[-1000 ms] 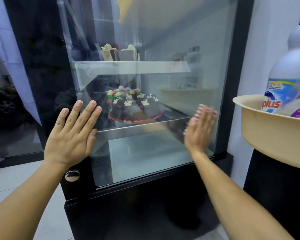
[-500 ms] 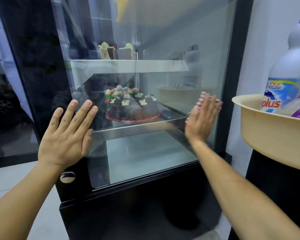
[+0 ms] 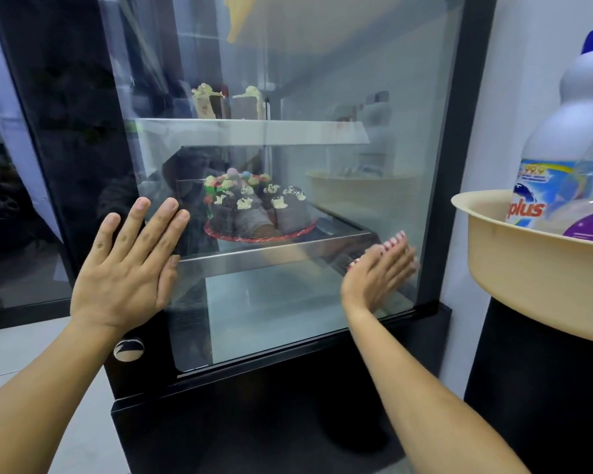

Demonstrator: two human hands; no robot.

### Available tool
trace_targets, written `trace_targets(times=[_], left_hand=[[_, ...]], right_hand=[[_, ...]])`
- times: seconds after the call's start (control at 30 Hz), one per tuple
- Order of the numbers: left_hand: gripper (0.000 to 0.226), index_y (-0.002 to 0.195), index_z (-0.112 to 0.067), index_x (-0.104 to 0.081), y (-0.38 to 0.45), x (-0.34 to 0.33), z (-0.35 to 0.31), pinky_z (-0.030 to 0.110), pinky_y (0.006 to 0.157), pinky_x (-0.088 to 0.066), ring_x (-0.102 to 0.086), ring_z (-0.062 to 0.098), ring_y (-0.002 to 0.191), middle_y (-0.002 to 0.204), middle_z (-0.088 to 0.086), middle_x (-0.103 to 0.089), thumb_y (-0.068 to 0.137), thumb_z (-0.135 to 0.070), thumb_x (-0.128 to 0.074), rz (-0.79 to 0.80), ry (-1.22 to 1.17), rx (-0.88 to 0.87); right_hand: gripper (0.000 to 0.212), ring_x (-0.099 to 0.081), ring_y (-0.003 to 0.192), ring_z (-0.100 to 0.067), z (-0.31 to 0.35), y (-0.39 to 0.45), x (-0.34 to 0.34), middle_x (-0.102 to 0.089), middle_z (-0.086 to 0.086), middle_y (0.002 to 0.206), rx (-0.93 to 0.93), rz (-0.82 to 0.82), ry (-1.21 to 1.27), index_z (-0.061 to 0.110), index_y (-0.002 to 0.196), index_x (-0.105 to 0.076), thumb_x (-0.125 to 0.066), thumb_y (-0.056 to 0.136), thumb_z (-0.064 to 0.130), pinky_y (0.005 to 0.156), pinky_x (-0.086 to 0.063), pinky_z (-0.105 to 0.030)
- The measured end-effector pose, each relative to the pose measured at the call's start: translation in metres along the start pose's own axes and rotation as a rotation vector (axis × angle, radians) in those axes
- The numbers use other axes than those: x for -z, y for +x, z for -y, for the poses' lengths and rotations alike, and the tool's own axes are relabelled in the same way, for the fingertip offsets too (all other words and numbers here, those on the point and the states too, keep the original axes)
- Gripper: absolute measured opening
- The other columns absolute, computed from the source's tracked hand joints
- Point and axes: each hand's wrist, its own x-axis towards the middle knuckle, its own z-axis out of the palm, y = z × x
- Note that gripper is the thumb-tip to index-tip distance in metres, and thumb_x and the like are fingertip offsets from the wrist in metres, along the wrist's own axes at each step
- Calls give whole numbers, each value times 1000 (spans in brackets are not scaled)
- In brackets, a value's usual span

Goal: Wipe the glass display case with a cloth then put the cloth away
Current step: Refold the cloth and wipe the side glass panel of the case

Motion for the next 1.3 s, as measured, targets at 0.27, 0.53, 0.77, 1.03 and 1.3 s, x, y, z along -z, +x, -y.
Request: trace_targets(times=[0.27, 0.53, 0.77, 1.03, 1.3], left_hand=[[60, 165, -14, -26, 0, -2, 0, 53, 128, -17, -20, 33, 159, 173, 6, -21, 108, -31, -33, -5, 4, 4], [60, 166, -15, -23, 1, -1, -1, 52, 128, -15, -16, 32, 160, 173, 6, -19, 109, -31, -31, 11, -1, 10], [60, 166, -15, -24, 1, 0, -1, 53, 128, -16, -17, 33, 160, 173, 6, -20, 109, -30, -32, 4, -11, 15], [59, 166, -15, -25, 1, -1, -2, 53, 128, -15, -19, 34, 159, 173, 6, -21, 109, -30, -34, -19, -12, 7], [60, 167, -17, -21, 1, 0, -4, 53, 128, -14, -14, 31, 160, 174, 4, -17, 109, -31, -32, 8, -20, 32]], right_hand=[[75, 5, 162, -24, -75, 93, 46, 3, -11, 175, -154, 4, 37, 15, 168, -4, -18, 102, 49, 130, 7, -41], [70, 0, 161, -32, -50, -7, 12, 1, -22, 173, -398, -40, -46, 4, 166, -2, -27, 112, 43, 128, 5, -37], [94, 30, 156, -23, 11, -187, -28, 31, -11, 167, -332, 369, 129, 9, 162, 18, -11, 89, 61, 118, 27, -28], [75, 4, 161, -33, -50, 5, 16, 1, -26, 172, -373, 23, 30, 4, 165, -4, -23, 107, 47, 128, 11, -42], [68, 2, 162, -28, -59, 55, 38, 3, -15, 175, -398, -58, 43, 13, 168, -2, -25, 111, 42, 129, 4, -41]])
